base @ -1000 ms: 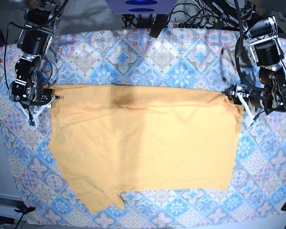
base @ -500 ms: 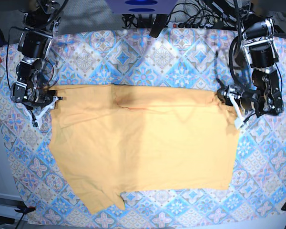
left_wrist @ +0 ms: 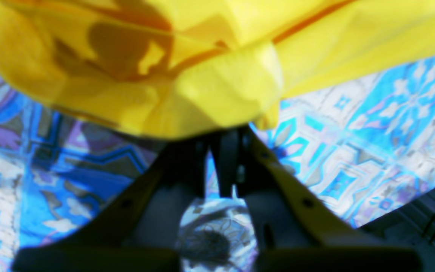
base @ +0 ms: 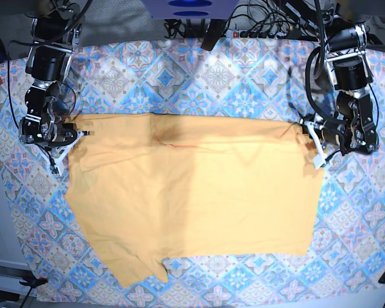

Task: Fold the T-shirt properly
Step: 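Open both grippers and release the shirt edges, then reposition the left gripper at the shirt's shoulder edge and grasp it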

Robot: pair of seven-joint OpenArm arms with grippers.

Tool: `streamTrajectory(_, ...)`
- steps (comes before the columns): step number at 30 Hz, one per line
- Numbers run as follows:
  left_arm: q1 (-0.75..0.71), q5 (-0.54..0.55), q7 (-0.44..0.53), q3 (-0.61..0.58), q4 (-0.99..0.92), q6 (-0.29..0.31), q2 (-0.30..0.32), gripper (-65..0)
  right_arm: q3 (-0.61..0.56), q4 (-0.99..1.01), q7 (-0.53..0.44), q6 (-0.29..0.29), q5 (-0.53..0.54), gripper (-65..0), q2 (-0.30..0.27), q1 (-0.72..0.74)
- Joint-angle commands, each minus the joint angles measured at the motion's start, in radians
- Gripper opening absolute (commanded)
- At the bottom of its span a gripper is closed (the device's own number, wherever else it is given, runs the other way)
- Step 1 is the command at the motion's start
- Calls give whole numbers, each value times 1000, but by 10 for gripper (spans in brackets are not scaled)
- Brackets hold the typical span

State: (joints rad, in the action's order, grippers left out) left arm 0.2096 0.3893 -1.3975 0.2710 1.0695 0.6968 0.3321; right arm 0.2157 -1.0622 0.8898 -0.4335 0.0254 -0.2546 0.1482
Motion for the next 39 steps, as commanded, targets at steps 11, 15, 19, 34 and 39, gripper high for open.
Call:
streamTrajectory(11,-43,-3,47,7,18,1,19,-650,-71,-117,68,-15,-8,-609,13,-117)
streamTrajectory(15,-80,0,42,9,64,1,20,-650,-71,-174,68,-12,-8,-609,13,-157)
streamTrajectory(19,-160,0,22,76,214,1,19,-650,-71,-209,68,-12,-8,-609,11,-197)
streamTrajectory(34,-309,1,1,156,441,1,12,-650,-71,-283,119,-11,-11,-609,-12,-256)
streamTrajectory(39,-307,1,1,230,443,1,14,-650,-69,-342,125,-11,-11,-609,-15,-276)
